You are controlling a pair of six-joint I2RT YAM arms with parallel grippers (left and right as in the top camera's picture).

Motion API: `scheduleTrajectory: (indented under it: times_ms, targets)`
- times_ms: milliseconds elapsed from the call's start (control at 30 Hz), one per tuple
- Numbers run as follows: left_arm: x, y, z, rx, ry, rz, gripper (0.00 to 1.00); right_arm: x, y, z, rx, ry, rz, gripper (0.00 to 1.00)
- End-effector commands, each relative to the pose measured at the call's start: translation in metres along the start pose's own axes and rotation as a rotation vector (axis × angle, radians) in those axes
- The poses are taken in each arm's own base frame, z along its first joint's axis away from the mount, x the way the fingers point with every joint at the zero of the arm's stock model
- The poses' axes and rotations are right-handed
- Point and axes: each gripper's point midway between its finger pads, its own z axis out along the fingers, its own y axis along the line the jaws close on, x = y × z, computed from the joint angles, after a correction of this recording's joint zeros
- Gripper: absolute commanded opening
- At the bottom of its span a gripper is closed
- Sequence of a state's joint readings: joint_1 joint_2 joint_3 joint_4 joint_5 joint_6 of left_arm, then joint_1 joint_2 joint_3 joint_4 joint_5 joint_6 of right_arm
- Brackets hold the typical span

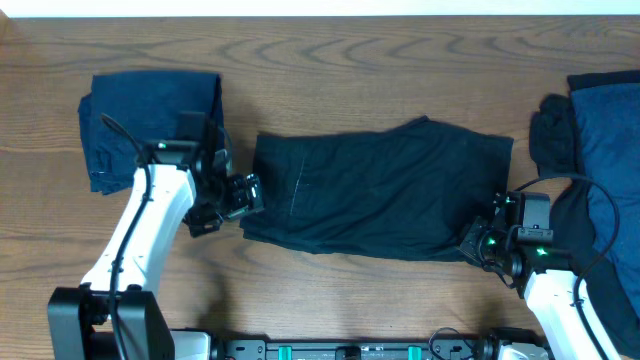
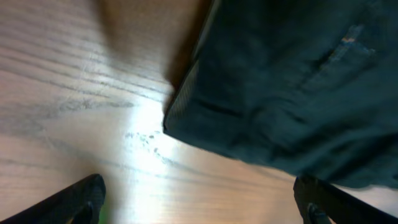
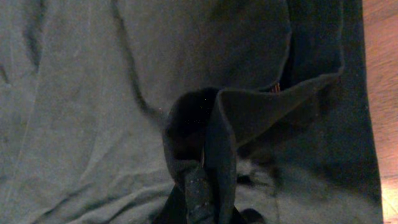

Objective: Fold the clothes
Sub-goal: 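Reach the left gripper to the pants' lower left corner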

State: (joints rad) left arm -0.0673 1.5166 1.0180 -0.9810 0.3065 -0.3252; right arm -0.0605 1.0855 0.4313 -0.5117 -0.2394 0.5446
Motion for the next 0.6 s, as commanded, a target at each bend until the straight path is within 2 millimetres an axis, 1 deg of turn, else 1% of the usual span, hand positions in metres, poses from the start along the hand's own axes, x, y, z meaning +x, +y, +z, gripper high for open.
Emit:
scheduleTrajectory:
  times_ms: [0, 133, 167, 233, 500, 567]
  targets:
    - [0.007, 0.013, 0.015, -0.031, 0.009, -0.062, 0.98, -0.004, 0.005, -0.003, -0.016, -0.006, 0.000, 0.01]
    - [0.007, 0.015, 0.024, -0.026, -0.002, -0.063, 0.97, -0.004, 0.005, -0.003, -0.017, -0.006, 0.001, 0.01]
    - [0.007, 0.016, 0.025, -0.025, -0.003, -0.062, 0.95, -0.004, 0.005, -0.003, -0.017, -0.006, 0.000, 0.01]
    - [0.007, 0.016, 0.026, -0.024, -0.005, -0.062, 0.94, -0.004, 0.005, -0.003, -0.017, -0.007, 0.000, 0.01]
    - [-0.005, 0.014, 0.028, -0.012, -0.054, -0.049, 0.94, -0.004, 0.005, -0.003, -0.016, -0.006, 0.000, 0.01]
    - [-0.008, 0.018, 0.028, -0.039, -0.074, -0.047, 0.94, -0.004, 0.005, -0.003, -0.016, -0.005, 0.001, 0.01]
